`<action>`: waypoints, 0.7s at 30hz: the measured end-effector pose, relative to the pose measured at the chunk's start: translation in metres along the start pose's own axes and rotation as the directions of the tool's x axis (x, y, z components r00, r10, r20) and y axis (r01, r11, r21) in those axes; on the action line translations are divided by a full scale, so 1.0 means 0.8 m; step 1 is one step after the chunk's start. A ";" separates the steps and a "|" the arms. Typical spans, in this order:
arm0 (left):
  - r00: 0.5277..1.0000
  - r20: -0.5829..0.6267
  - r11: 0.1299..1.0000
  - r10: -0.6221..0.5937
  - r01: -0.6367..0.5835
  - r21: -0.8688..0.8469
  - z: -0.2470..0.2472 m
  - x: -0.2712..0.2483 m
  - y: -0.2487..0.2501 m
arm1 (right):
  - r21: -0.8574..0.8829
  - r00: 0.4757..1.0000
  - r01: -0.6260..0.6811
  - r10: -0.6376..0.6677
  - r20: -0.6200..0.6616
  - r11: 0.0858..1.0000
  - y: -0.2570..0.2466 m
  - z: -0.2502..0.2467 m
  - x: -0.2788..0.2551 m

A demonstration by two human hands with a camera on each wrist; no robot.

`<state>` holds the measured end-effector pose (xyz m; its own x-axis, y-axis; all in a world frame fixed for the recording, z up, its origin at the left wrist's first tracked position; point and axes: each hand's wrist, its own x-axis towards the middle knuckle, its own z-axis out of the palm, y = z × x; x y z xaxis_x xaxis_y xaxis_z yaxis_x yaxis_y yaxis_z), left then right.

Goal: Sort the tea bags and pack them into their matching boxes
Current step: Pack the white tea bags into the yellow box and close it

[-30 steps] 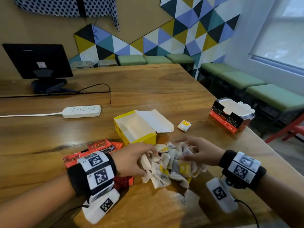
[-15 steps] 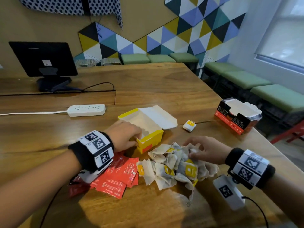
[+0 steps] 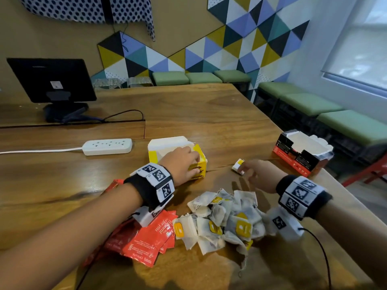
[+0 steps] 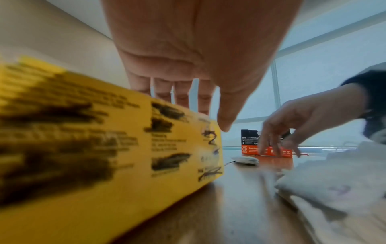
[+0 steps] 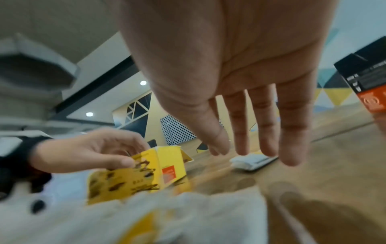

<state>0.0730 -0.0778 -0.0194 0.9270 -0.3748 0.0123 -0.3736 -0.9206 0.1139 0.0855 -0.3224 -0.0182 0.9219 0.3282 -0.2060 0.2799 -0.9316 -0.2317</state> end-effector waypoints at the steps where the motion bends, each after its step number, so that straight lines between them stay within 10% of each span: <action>1: 0.999 -0.042 1.000 0.014 -0.012 0.028 -0.003 -0.004 0.005 | -0.055 1.000 -0.015 0.014 -0.008 0.998 0.002 -0.003 0.012; 4: 0.989 -0.081 0.991 0.125 -0.122 0.050 -0.008 -0.026 0.020 | -0.143 1.000 -0.020 0.022 0.016 0.990 0.002 -0.009 0.039; 10: 0.938 0.286 0.980 0.195 -0.174 -0.097 0.008 -0.059 0.019 | -0.267 0.990 0.087 -0.055 0.127 0.960 -0.005 -0.004 0.051; 21: 0.924 0.359 0.991 0.133 -0.130 -0.032 0.015 -0.019 0.048 | -0.109 0.998 0.057 -0.053 0.036 0.992 0.011 -0.021 0.016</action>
<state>0.0439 -0.1084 -0.0269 0.7955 -0.5082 -0.3300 -0.4900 -0.8599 0.1431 0.1040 -0.3289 -0.0068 0.8956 0.3825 -0.2271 0.3591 -0.9230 -0.1384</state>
